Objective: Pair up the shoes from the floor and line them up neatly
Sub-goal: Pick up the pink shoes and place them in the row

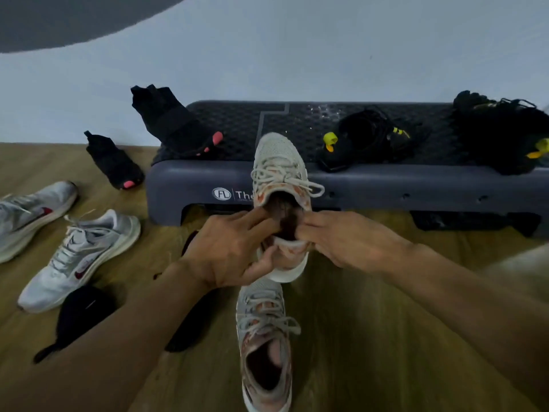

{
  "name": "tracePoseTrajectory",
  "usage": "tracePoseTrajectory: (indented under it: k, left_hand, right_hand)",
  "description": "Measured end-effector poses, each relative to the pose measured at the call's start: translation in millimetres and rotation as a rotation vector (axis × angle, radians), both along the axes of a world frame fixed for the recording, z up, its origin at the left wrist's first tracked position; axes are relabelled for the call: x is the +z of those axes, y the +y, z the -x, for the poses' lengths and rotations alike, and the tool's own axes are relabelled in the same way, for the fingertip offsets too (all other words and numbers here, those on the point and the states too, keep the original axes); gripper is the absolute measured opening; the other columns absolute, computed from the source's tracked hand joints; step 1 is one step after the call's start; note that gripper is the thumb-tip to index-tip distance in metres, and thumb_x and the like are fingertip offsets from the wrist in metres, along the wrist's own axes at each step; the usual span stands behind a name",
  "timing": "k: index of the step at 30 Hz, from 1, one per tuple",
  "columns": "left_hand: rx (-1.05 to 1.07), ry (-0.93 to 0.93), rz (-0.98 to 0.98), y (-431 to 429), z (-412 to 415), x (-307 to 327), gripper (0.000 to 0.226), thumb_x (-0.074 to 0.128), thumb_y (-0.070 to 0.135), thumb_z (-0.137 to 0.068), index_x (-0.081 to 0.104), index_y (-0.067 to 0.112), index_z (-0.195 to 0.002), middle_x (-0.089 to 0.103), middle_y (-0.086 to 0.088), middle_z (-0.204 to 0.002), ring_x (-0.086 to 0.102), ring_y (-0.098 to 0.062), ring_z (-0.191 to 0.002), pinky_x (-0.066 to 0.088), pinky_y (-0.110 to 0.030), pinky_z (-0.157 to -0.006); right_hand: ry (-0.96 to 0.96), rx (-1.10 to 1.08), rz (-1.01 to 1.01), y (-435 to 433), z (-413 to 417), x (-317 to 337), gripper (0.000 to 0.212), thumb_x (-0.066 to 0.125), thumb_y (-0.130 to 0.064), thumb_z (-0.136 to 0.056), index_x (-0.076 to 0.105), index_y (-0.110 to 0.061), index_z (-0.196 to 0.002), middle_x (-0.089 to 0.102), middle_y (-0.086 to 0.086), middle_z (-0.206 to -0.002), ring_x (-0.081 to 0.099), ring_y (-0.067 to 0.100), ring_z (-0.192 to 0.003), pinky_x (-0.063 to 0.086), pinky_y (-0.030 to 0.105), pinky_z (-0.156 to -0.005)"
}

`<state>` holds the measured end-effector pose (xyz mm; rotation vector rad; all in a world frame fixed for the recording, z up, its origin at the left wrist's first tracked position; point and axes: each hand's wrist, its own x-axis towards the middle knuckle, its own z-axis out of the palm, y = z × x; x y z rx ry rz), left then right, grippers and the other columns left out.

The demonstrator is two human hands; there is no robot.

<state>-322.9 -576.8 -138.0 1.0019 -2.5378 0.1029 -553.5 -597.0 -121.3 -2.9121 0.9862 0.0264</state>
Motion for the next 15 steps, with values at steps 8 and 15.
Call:
tracePoseTrajectory:
  k: [8, 15]
  left_hand:
    - [-0.286, -0.330, -0.097, 58, 61, -66, 0.027, 0.050, 0.037, -0.090, 0.060, 0.013, -0.098, 0.062, -0.007, -0.091, 0.058, -0.026, -0.070, 0.042, -0.030, -0.052]
    - [-0.233, -0.668, -0.348, 95, 98, -107, 0.028, 0.047, 0.022, -0.097, 0.050, 0.011, -0.122, 0.056, -0.009, -0.119, 0.058, -0.030, -0.094, 0.048, -0.038, -0.075]
  right_hand:
    - [0.244, 0.000, -0.261, 74, 68, -64, 0.028, 0.047, -0.018, -0.095, 0.048, -0.029, -0.121, 0.044, -0.008, -0.130, 0.052, 0.015, -0.111, 0.042, 0.023, -0.081]
    - [0.292, 0.165, -0.325, 114, 71, -115, 0.038, 0.035, -0.027, -0.099, 0.054, -0.020, -0.131, 0.055, 0.007, -0.131, 0.059, 0.027, -0.107, 0.048, 0.035, -0.087]
